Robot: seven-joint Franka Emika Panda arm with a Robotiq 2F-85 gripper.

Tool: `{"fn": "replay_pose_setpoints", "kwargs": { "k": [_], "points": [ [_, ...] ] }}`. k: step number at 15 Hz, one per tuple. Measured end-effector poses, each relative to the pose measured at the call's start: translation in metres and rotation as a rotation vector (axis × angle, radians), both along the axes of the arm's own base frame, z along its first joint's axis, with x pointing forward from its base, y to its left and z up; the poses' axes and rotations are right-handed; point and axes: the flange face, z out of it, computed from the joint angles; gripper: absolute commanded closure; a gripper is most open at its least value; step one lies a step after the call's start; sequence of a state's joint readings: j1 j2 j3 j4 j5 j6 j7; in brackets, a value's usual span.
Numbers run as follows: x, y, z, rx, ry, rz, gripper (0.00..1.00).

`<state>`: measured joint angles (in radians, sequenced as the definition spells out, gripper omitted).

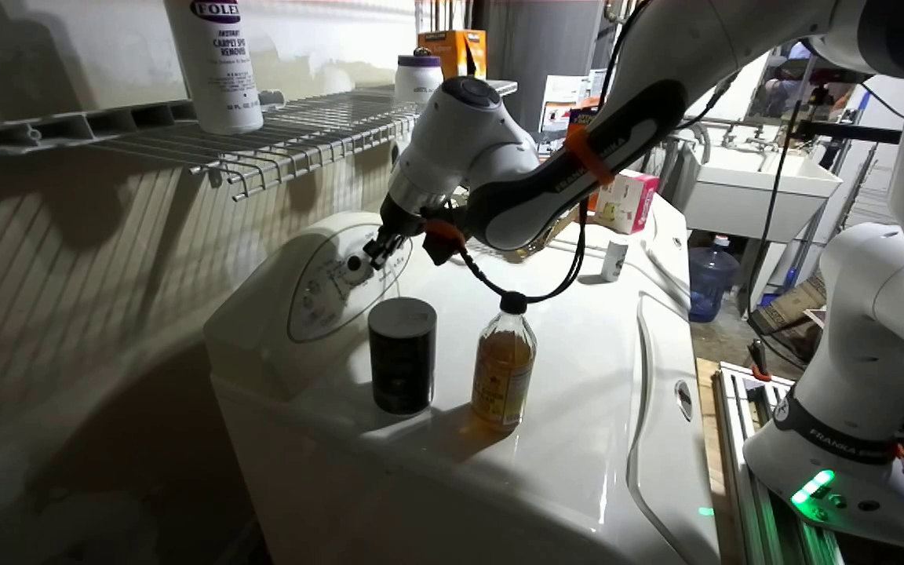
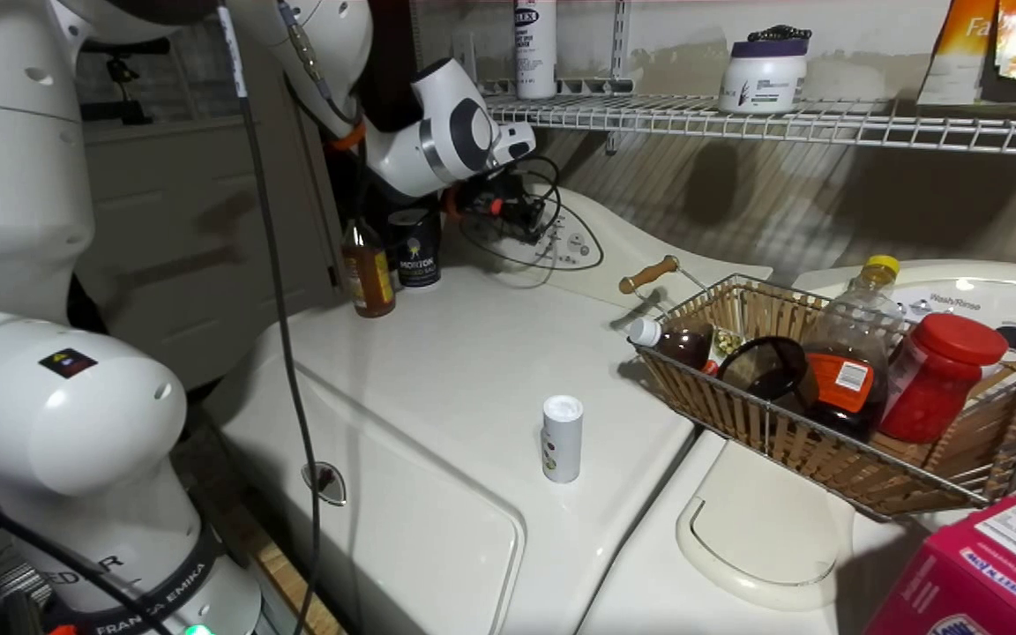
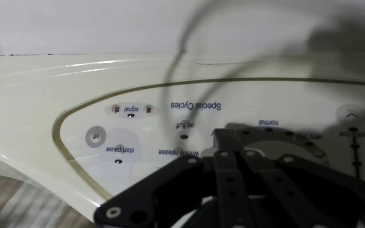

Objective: Press a button on the washing machine on the left.

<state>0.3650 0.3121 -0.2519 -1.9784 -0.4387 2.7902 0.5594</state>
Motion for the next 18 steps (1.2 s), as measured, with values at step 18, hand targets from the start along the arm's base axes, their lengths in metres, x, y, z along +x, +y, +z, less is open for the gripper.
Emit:
{"fn": "replay_pose_setpoints", "kwargs": {
  "k": [18],
  "points": [
    [0.0035, -0.0007, -0.0049, -0.014, 0.003, -0.003, 1.00]
  ]
}}
